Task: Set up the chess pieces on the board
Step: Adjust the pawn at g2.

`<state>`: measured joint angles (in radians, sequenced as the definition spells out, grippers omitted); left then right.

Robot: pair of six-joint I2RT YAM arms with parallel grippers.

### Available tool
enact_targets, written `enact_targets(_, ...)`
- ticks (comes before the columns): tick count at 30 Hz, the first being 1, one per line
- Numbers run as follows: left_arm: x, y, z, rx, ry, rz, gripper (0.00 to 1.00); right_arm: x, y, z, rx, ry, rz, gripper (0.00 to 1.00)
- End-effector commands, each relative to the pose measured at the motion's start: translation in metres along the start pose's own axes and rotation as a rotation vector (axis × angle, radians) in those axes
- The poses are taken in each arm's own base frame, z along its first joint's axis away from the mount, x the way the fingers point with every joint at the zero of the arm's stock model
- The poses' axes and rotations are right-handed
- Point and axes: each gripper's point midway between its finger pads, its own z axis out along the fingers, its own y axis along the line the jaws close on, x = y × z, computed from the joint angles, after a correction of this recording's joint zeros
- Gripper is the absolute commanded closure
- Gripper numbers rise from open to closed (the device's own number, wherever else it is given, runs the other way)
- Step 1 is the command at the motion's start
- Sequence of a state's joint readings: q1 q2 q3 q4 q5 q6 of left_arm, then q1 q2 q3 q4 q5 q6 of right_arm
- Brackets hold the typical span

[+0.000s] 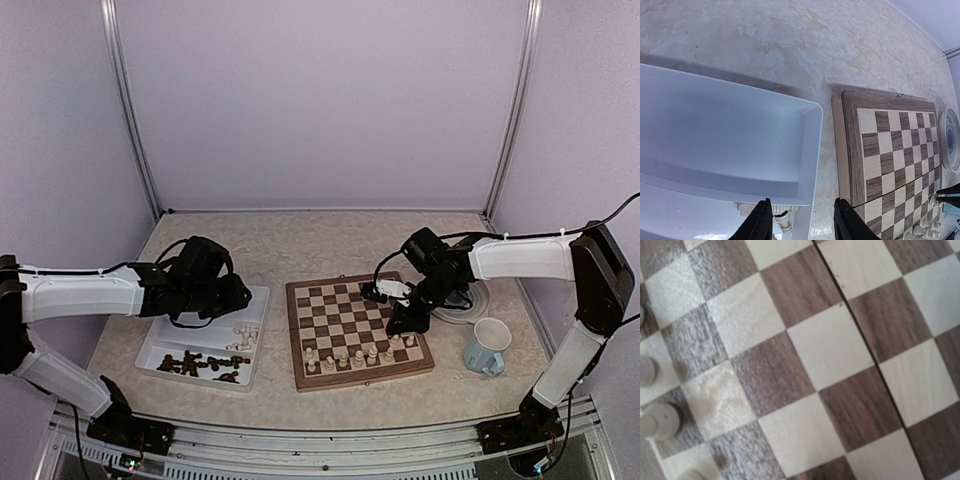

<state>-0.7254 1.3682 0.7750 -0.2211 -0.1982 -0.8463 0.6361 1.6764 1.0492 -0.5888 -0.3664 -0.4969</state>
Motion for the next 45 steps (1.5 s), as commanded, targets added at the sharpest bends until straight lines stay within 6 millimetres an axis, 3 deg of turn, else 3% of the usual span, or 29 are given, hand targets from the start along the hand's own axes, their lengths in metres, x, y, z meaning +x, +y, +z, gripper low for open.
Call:
enact_targets(1,-0.008,-0.010,0.001,0.033,-0.016,0.003,0.57,0.003,-0.003,0.003,-0.005,0.011,0.009,0.89)
enact_targets(13,-0.007,-0.010,0.001,0.031,-0.013,0.010,0.57,0.006,-0.012,0.019,-0.004,0.042,0.008,0.88)
enact_targets(45,-0.002,-0.006,0.005,0.021,-0.001,0.018,0.57,0.016,0.002,0.001,-0.001,0.048,-0.019,0.91)
